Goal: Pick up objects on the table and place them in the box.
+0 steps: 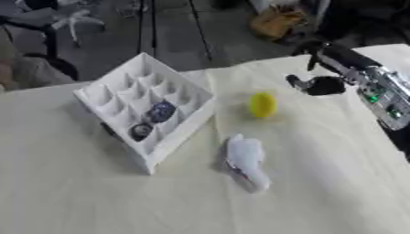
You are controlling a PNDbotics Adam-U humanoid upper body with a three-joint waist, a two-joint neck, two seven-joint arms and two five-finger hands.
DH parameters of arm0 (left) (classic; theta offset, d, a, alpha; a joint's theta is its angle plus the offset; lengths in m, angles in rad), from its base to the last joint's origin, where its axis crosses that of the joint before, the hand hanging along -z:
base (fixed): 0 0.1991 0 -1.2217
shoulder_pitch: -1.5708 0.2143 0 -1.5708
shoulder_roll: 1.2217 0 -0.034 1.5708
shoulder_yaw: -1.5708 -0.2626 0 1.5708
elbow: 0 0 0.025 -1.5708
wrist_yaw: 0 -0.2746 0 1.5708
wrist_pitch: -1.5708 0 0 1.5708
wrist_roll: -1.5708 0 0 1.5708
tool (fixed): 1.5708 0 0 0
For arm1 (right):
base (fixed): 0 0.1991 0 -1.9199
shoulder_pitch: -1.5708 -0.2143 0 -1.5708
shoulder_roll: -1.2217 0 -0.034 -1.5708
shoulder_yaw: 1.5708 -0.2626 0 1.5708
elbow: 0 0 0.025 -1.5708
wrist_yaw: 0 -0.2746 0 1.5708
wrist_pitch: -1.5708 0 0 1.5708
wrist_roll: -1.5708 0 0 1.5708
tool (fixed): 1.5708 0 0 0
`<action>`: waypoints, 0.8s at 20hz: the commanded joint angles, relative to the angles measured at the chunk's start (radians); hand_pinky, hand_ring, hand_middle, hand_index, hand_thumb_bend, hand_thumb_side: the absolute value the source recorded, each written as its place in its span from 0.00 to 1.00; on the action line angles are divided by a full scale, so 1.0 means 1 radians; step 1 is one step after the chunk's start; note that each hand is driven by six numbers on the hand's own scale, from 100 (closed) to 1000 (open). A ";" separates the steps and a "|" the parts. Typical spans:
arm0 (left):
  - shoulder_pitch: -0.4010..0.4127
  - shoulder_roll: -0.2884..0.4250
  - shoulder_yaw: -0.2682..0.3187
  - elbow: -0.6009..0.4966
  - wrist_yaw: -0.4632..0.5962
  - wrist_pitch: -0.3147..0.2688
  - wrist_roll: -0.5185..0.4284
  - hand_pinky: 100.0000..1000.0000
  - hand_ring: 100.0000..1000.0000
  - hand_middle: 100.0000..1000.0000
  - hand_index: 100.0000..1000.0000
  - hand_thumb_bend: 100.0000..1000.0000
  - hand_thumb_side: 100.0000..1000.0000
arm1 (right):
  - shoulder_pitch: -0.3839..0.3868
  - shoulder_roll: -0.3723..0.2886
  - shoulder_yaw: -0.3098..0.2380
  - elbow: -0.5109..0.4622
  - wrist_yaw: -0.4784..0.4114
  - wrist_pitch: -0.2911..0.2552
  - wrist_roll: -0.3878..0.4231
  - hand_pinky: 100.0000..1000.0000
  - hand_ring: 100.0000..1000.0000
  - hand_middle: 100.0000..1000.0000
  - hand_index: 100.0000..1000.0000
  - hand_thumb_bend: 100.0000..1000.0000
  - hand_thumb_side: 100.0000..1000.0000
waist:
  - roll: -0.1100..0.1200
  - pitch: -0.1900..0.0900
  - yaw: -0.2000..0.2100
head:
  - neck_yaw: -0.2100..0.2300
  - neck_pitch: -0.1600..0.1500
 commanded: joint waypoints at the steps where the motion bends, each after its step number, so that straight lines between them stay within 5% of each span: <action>1: 0.000 0.009 0.000 -0.020 0.006 0.000 -0.006 0.62 0.59 0.72 0.81 0.08 1.00 | -0.029 -0.005 0.005 0.008 0.001 -0.012 0.003 0.70 0.55 0.86 0.88 0.26 0.52 | 0.011 0.002 0.003 | -0.004 -0.004; 16: 0.006 0.002 -0.004 -0.020 0.013 -0.002 -0.015 0.62 0.59 0.72 0.81 0.08 1.00 | -0.047 0.043 0.030 0.070 -0.010 -0.042 0.030 0.68 0.54 0.85 0.88 0.21 0.55 | 0.022 0.003 0.017 | -0.010 0.007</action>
